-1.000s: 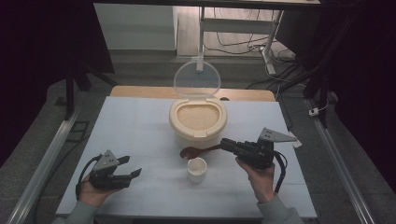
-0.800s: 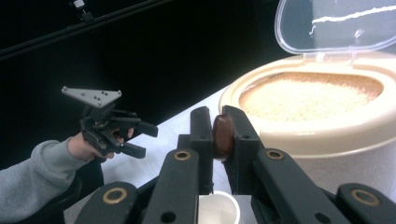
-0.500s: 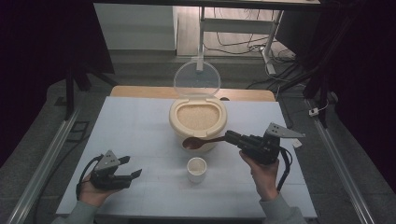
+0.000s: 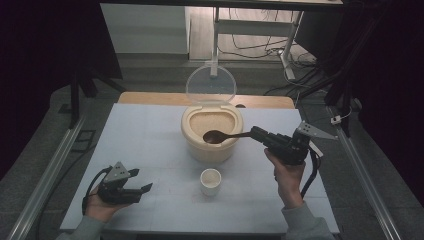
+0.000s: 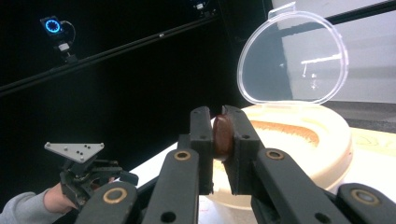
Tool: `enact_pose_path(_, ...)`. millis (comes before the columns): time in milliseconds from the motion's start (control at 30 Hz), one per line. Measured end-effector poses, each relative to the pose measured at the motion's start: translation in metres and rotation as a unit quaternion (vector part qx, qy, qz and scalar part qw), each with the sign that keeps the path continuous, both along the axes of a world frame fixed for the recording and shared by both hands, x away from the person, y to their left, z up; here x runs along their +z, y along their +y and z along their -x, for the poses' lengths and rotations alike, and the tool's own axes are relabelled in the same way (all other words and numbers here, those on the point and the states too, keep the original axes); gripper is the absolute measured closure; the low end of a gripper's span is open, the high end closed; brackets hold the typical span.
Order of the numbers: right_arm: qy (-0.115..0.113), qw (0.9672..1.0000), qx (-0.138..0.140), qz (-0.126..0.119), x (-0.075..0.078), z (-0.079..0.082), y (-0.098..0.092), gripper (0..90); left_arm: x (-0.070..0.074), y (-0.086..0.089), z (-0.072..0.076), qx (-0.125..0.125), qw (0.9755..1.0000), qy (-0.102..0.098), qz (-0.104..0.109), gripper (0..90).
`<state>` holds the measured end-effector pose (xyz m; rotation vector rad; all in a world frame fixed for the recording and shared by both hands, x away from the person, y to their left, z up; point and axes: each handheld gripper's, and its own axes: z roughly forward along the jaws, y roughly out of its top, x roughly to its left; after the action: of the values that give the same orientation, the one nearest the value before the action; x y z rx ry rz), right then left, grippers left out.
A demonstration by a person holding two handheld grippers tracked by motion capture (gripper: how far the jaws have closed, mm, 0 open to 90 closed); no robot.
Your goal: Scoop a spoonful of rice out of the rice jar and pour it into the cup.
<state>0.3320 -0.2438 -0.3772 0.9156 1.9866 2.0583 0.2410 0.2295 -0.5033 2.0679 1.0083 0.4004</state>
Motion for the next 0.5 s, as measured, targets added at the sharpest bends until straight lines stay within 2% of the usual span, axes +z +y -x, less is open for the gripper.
enact_pose_path(167, 0.009, 0.9999, -0.006, -0.006, 0.003, -0.008, 0.0, 82.7, 0.0, -0.002, -0.001, -0.004, 1.0, 0.005, -0.001, 26.1)
enact_pose_path(300, 0.011, 0.9997, -0.024, 0.001, 0.01, -0.017, 0.003, 82.7, 0.001, -0.002, 0.0, -0.006, 1.0, 0.003, 0.001, 24.8)
enact_pose_path(400, 0.01, 0.9991, -0.04, 0.012, 0.013, -0.02, 0.004, 82.7, 0.002, -0.001, 0.0, -0.005, 1.0, 0.002, 0.005, 24.3)
enact_pose_path(433, 0.007, 0.9983, -0.05, 0.028, 0.016, -0.024, 0.005, 82.7, 0.002, -0.001, 0.0, -0.005, 1.0, 0.004, 0.006, 23.7)
enact_pose_path(467, 0.007, 0.9983, -0.05, 0.028, 0.016, -0.024, 0.005, 82.7, 0.002, -0.001, -0.001, -0.005, 1.0, 0.006, 0.006, 23.7)
enact_pose_path(500, 0.007, 0.9972, -0.063, 0.04, 0.019, -0.029, 0.005, 82.7, 0.001, -0.001, -0.002, -0.004, 0.9999, 0.007, 0.006, 23.2)
